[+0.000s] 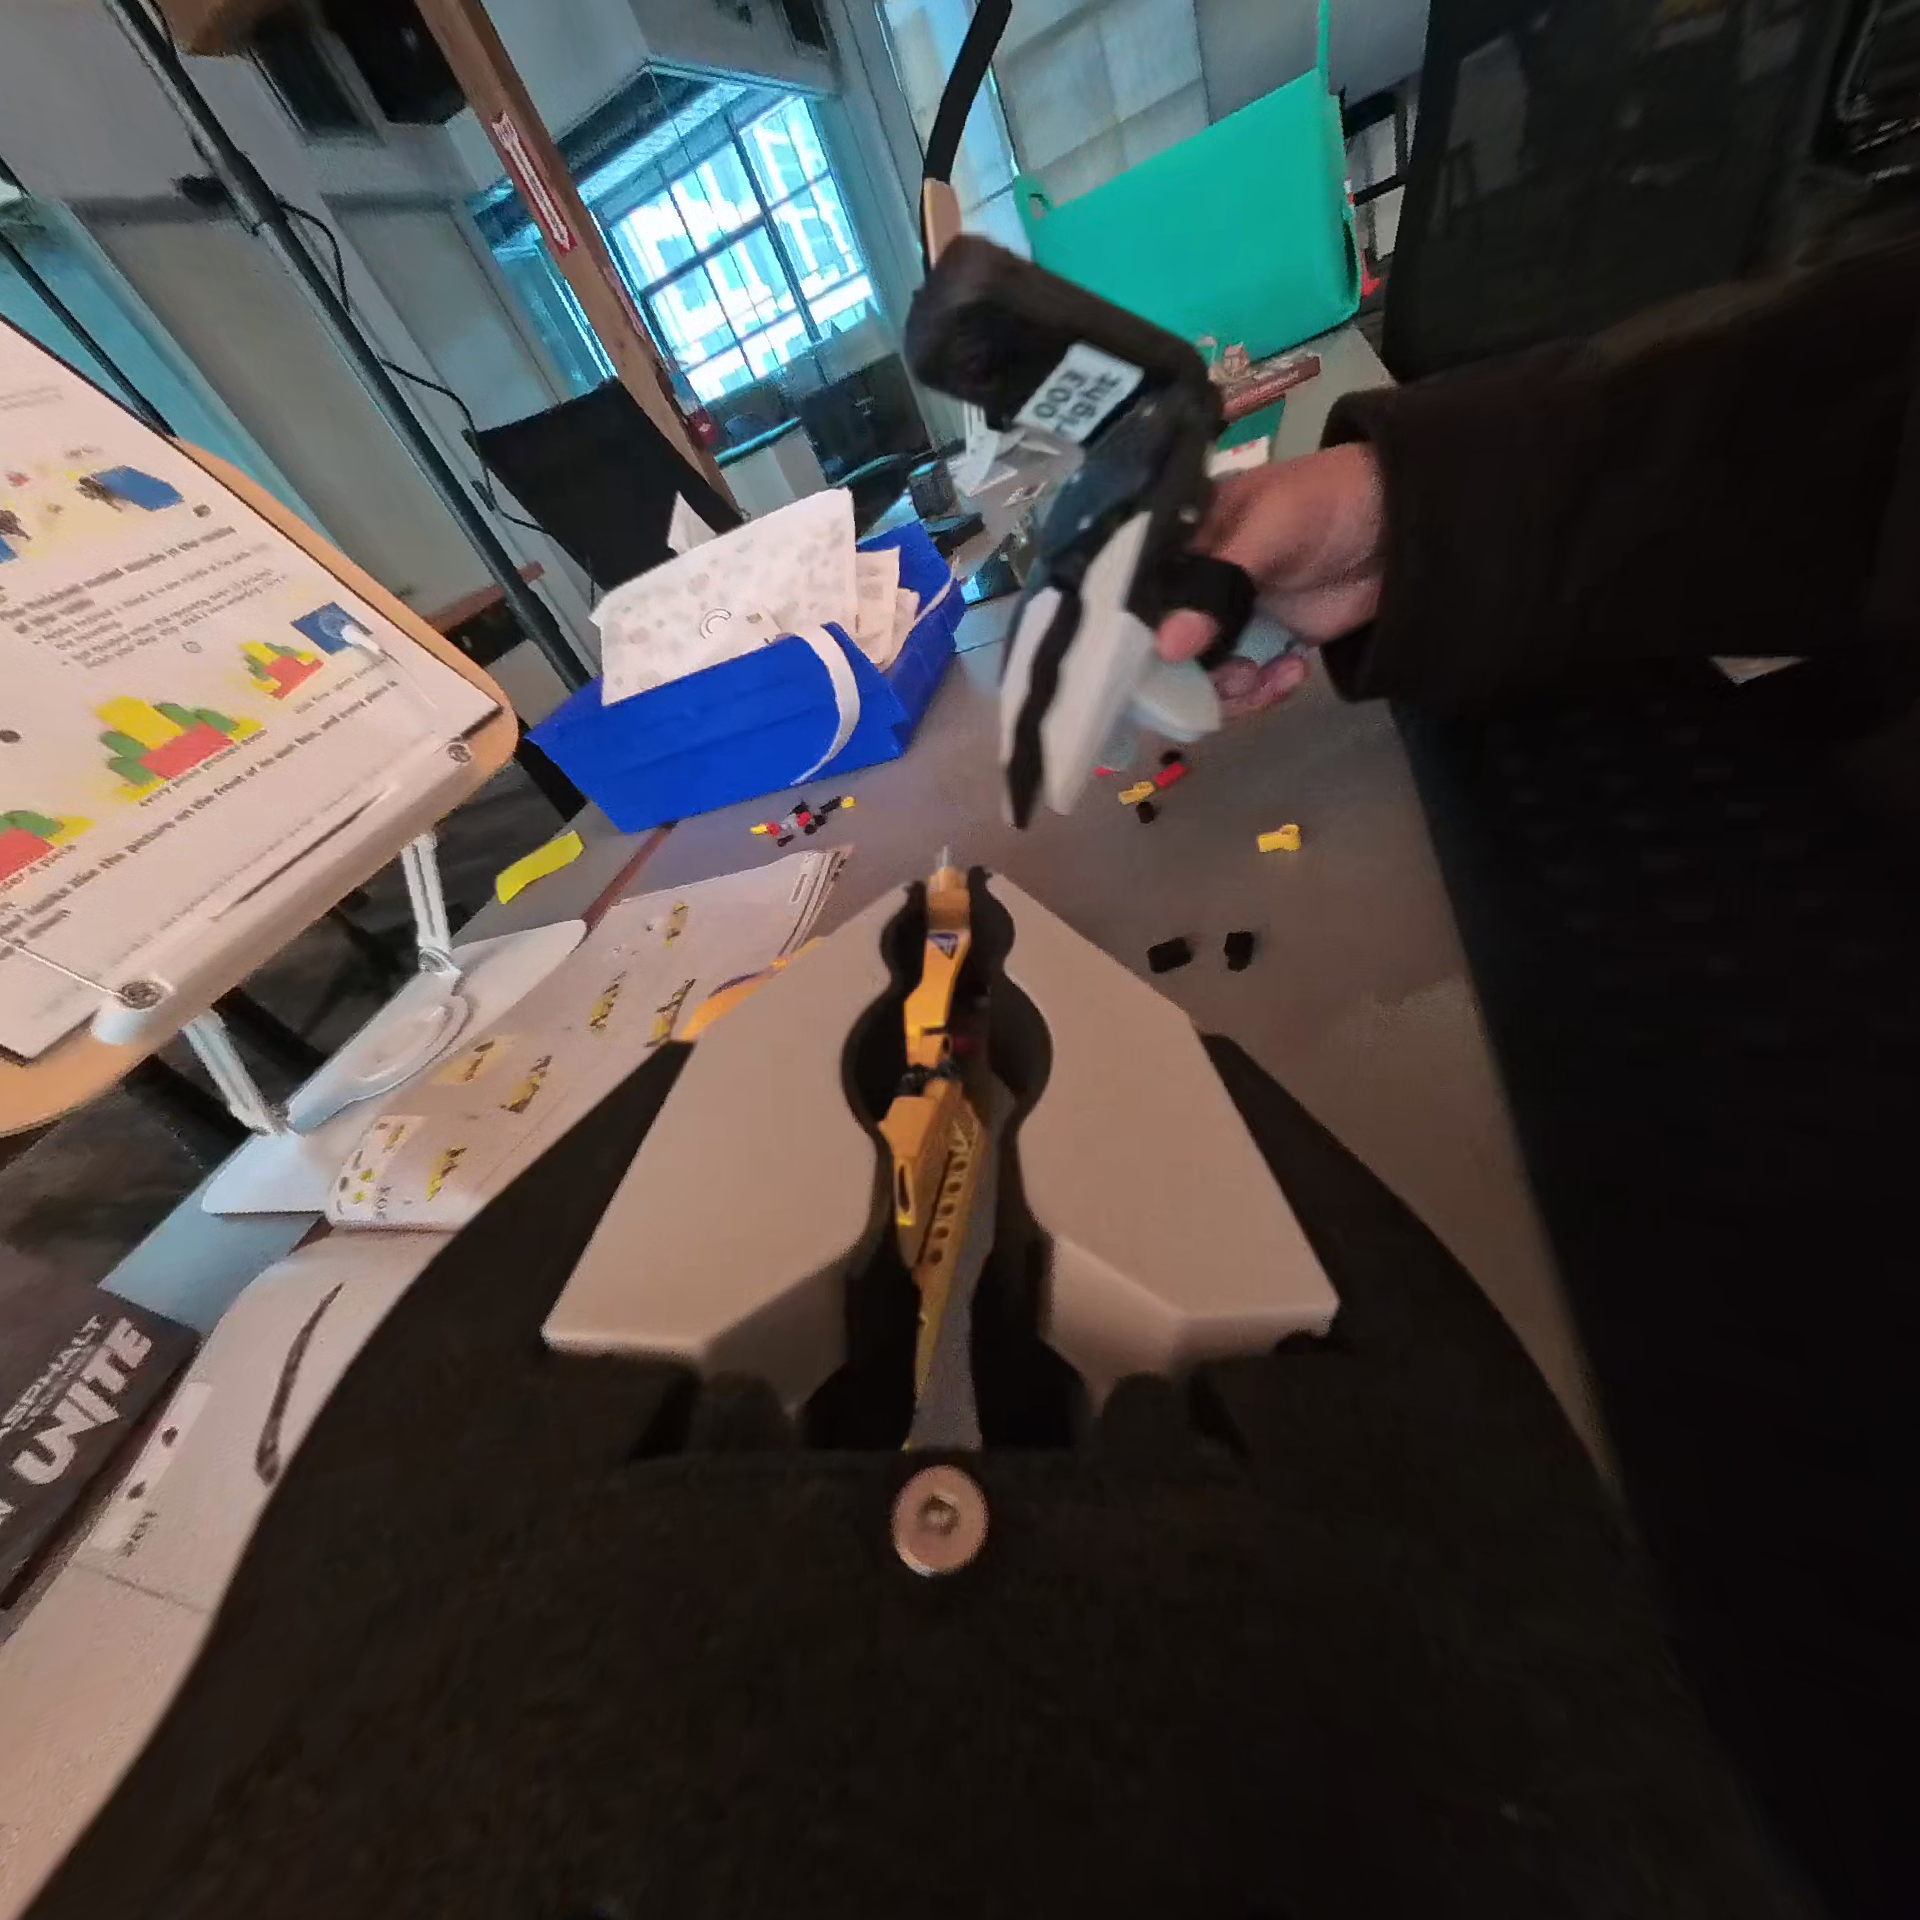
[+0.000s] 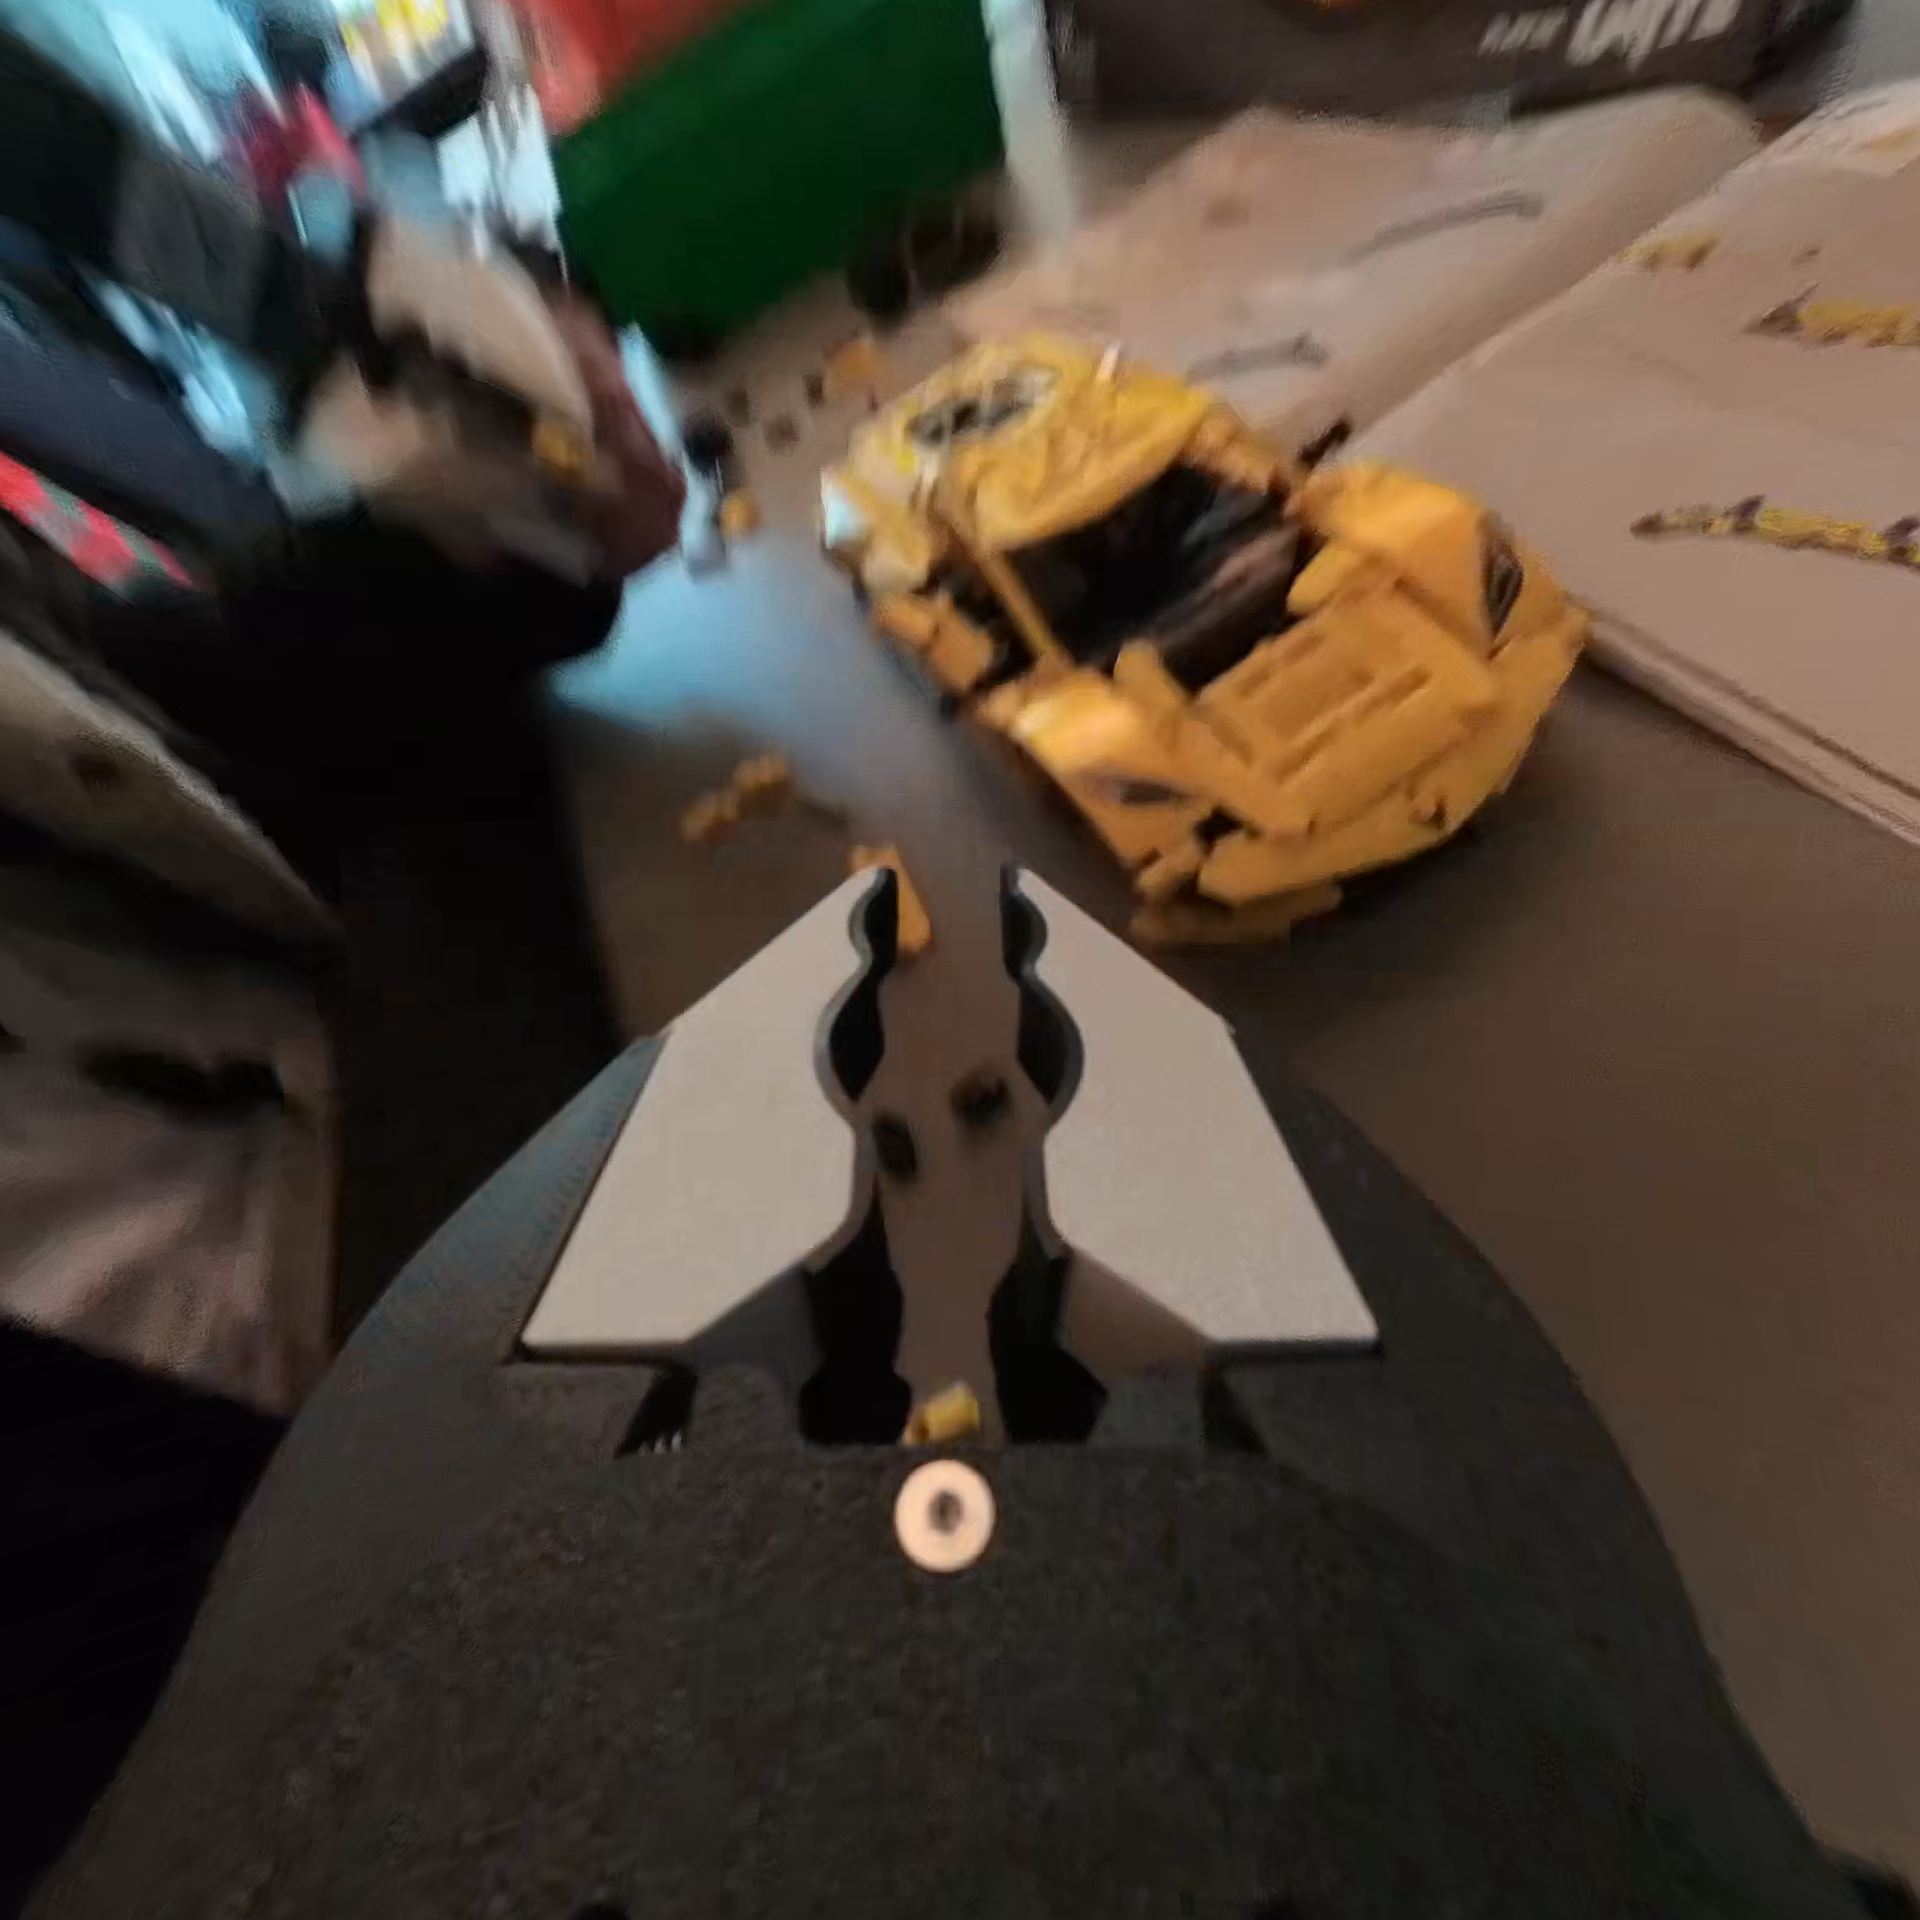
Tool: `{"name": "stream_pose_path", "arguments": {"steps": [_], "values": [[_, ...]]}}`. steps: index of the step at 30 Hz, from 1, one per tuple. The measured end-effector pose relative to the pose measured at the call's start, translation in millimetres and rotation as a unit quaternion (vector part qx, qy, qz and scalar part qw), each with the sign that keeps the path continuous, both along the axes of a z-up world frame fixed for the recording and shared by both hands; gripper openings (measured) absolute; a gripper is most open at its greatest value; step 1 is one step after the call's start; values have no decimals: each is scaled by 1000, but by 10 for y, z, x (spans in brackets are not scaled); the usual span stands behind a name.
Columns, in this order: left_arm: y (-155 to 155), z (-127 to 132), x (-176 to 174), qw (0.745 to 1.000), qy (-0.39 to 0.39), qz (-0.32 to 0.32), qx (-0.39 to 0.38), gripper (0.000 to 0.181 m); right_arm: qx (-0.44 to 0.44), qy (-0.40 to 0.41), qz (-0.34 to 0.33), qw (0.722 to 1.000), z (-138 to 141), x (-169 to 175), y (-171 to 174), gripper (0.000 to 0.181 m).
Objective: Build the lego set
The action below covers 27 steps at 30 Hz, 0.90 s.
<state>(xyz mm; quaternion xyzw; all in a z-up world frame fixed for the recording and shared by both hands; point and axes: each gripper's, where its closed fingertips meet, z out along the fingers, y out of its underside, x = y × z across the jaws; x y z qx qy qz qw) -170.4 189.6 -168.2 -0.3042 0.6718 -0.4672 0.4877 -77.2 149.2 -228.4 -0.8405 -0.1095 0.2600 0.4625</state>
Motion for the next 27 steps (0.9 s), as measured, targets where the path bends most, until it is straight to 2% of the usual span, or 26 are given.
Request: {"name": "stream_pose_path", "arguments": {"steps": [1,3,5,9,17,24,27], "values": [[-15,-18,8,1000,3,1,4,7,-20,-47,17,999,-138,-34,-122,23],[-15,-98,38,1000,20,12,19,7,-65,-122,9,990,-396,-17,-269,17],[-14,-191,73,998,36,24,40,7,-84,-139,-5,987,-504,-49,-312,17],[-62,-261,101,997,39,25,58,7,-116,-156,-29,981,-584,-84,-279,18],[-50,-210,91,998,29,26,51,7,-174,-192,-31,965,-730,-93,-264,18],[-63,-200,88,998,27,25,50,7,-191,-251,-38,948,-743,-51,-242,8],[-53,-186,87,998,22,25,48,7,-174,-246,-25,953,-713,-60,-205,8]]}}
